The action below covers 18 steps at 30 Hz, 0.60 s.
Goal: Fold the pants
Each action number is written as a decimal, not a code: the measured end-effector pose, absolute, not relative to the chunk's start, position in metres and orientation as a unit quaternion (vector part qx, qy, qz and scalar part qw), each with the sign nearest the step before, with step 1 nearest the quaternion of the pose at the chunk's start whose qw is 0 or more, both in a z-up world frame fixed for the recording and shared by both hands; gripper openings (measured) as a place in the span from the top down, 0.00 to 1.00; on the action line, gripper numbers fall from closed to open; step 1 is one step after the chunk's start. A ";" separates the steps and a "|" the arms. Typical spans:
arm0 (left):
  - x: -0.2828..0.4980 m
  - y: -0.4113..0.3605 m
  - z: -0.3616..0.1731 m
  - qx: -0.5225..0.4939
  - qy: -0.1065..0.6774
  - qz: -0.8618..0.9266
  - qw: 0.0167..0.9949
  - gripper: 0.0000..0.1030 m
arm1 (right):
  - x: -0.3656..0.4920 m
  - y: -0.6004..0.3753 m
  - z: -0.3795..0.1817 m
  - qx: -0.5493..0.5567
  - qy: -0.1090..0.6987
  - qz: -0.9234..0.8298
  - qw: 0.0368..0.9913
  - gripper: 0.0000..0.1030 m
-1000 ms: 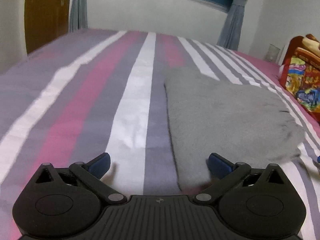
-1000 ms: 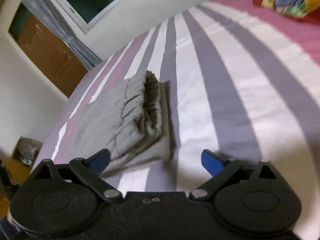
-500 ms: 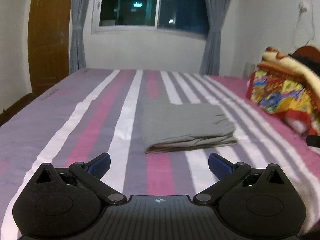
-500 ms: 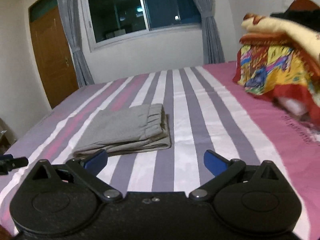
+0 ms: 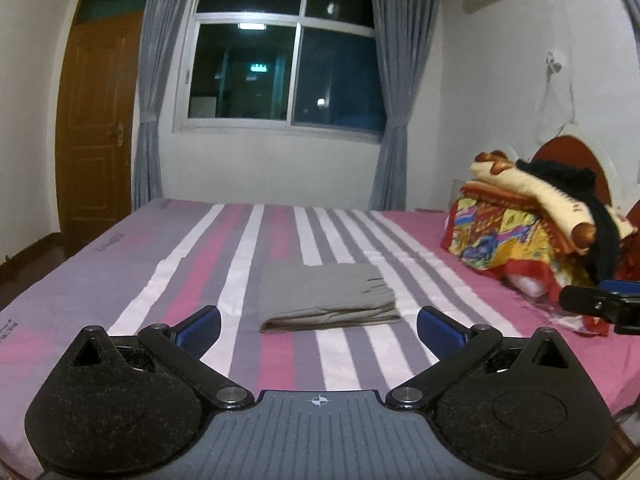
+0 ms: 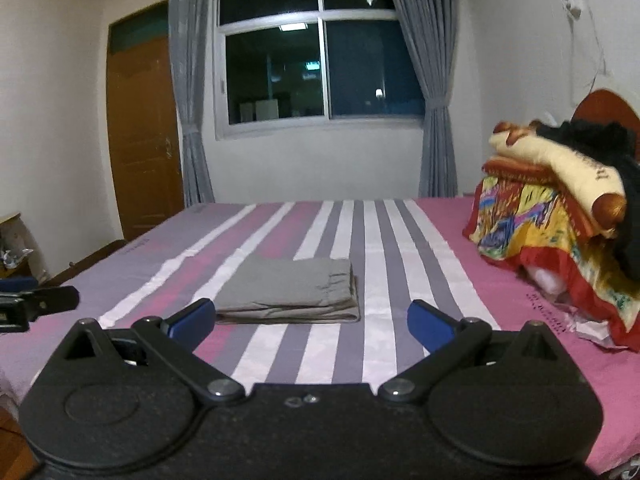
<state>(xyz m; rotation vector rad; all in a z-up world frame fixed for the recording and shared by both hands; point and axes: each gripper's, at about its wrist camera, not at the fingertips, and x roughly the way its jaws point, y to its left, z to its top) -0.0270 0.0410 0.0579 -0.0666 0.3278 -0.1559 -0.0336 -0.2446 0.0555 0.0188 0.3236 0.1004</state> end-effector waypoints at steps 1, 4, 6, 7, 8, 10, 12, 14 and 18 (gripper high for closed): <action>-0.040 0.043 0.060 -0.043 0.162 -0.080 0.983 0.00 | -0.042 -0.242 0.058 0.009 0.157 0.052 0.986 0.00; -0.070 0.045 0.064 -0.048 0.153 -0.080 0.984 0.00 | -0.060 -0.237 0.062 0.010 0.150 0.053 0.987 0.00; -0.086 0.050 0.068 -0.055 0.142 -0.084 0.985 0.00 | -0.067 -0.234 0.064 0.007 0.146 0.046 0.988 0.00; -0.091 0.054 0.070 -0.059 0.136 -0.084 0.985 0.00 | -0.070 -0.232 0.065 0.007 0.144 0.044 0.989 0.00; -0.094 0.057 0.071 -0.063 0.134 -0.083 0.985 0.00 | -0.072 -0.231 0.065 0.007 0.144 0.042 0.989 0.00; -0.095 0.062 0.072 -0.068 0.135 -0.086 0.985 0.00 | -0.072 -0.229 0.064 0.005 0.143 0.037 0.989 0.00; -0.094 0.064 0.071 -0.066 0.134 -0.084 0.985 0.00 | -0.070 -0.228 0.062 0.008 0.147 0.037 0.988 0.00; -0.093 0.064 0.071 -0.061 0.136 -0.083 0.985 0.00 | -0.065 -0.225 0.059 0.006 0.150 0.034 0.988 0.00; -0.088 0.061 0.069 -0.056 0.138 -0.080 0.986 0.00 | -0.056 -0.221 0.057 0.001 0.151 0.035 0.988 0.00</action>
